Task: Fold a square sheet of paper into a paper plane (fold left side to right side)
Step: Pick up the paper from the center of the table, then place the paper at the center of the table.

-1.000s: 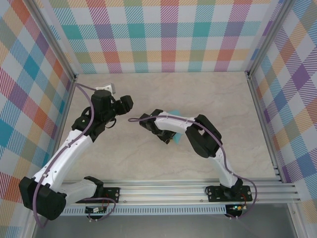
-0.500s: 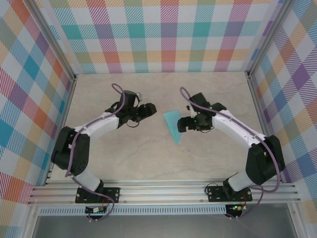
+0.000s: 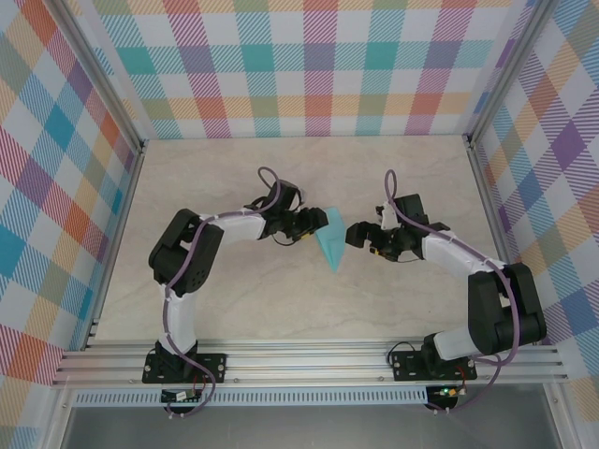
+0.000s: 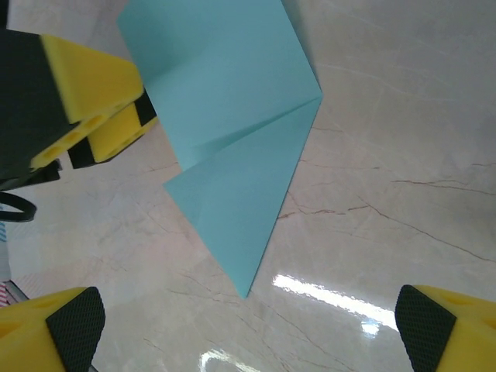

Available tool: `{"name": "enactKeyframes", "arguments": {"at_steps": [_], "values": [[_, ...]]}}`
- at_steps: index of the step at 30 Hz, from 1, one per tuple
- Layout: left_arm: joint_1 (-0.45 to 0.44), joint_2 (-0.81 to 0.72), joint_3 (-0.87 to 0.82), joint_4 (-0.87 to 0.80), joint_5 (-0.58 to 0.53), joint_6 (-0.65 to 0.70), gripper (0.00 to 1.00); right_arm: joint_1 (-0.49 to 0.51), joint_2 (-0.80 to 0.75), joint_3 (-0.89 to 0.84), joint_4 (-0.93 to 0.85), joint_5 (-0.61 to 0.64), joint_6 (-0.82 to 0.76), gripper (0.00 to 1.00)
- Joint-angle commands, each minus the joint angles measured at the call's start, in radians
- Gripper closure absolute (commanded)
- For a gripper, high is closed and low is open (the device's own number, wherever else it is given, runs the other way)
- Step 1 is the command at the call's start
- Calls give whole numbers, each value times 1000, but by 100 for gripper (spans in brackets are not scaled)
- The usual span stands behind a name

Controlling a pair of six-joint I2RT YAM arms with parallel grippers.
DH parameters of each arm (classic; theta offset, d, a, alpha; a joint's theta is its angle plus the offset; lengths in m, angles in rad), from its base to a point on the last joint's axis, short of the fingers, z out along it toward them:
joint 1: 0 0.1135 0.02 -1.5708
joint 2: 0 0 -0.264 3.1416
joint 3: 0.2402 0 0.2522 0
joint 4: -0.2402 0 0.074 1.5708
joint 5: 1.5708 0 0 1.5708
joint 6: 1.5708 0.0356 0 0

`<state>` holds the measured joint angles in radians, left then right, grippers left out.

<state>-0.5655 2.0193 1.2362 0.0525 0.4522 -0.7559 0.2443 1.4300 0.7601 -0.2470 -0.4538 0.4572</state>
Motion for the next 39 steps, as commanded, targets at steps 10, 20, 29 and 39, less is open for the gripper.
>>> {"name": "enactKeyframes", "arguments": {"at_steps": [10,20,29,39], "values": [[9,39,51,50,89,37,87,-109,42,-38,181,-242,-51,19],[42,-102,-88,153,223,117,100,-175,185,42,265,-450,-173,25],[44,-146,-149,238,310,130,100,-161,381,155,317,-659,-135,29],[44,-112,-149,282,359,107,100,-105,475,226,304,-729,-112,47]]}}
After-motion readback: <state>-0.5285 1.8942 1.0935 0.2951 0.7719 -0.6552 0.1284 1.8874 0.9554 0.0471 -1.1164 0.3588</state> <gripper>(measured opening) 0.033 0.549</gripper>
